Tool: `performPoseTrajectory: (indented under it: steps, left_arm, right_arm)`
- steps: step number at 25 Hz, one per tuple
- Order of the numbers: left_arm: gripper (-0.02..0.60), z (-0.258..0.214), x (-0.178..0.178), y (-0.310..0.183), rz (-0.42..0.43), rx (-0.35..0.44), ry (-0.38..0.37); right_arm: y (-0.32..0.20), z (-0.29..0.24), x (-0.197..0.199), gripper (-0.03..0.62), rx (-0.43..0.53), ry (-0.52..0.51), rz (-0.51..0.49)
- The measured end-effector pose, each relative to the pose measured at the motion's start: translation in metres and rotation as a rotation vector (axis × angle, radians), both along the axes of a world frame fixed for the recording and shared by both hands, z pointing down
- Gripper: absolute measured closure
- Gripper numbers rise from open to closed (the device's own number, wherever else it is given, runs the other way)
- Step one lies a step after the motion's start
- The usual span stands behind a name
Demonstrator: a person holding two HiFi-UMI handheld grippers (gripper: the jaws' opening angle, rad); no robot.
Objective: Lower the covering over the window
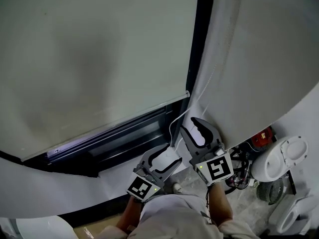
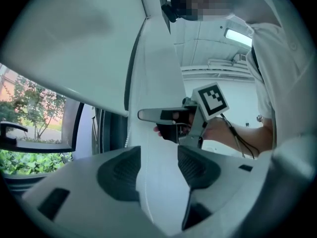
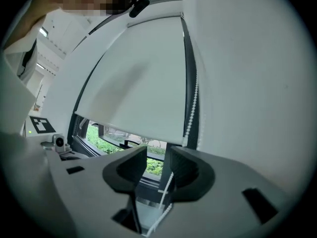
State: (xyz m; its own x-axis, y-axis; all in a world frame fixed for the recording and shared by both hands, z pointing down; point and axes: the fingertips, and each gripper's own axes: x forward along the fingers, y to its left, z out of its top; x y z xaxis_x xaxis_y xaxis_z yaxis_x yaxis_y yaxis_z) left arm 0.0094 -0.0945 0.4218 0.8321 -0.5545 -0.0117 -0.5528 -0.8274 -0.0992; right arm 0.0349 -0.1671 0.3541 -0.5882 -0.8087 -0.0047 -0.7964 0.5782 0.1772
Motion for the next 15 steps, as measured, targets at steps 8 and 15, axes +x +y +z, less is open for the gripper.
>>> performPoseTrajectory:
  steps: [8,15]
  left_arm:
    - [0.359,-0.018,-0.008,-0.032,-0.057,0.045,0.051]
    - [0.397,-0.029,-0.006,-0.072,-0.093,0.035,0.129]
  right_arm:
    - [-0.006,0.002,-0.002,0.451,0.002,-0.006,0.016]
    - [0.003,0.003,-0.003,0.453,-0.013,-0.023,0.015]
